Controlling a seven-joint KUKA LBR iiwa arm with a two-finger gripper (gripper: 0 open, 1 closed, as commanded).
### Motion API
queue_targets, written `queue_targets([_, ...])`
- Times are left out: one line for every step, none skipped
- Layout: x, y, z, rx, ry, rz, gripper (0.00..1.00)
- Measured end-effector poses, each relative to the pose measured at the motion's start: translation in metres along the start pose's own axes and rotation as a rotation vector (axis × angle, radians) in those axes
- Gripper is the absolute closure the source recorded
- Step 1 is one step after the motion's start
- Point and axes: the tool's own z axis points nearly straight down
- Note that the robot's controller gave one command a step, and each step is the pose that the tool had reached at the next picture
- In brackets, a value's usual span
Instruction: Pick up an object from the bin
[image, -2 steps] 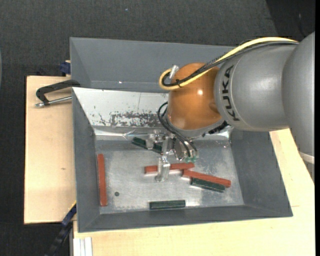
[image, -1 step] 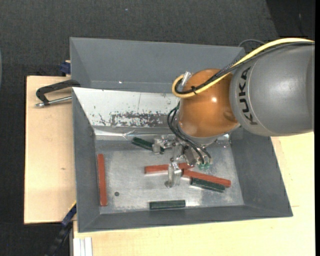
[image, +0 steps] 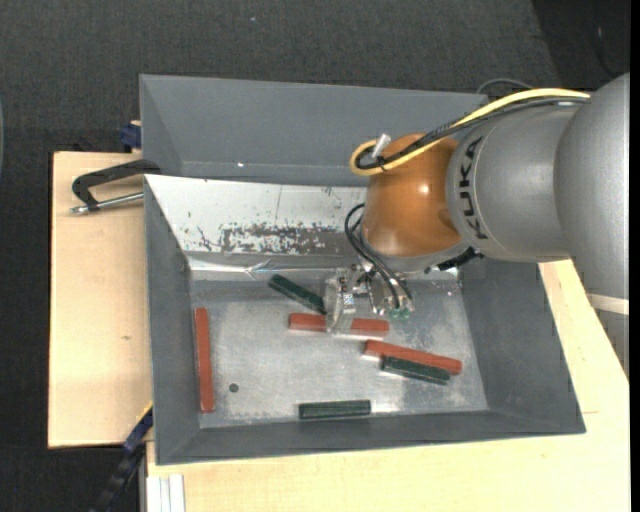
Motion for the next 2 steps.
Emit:
queue_targets([0.0028, -0.0001, 0.0035, 0.0, 0.008, 0.0, 0.0])
queue_targets([0.0028, -0.0001, 0.0036, 0.0, 0.008, 0.0, 0.0])
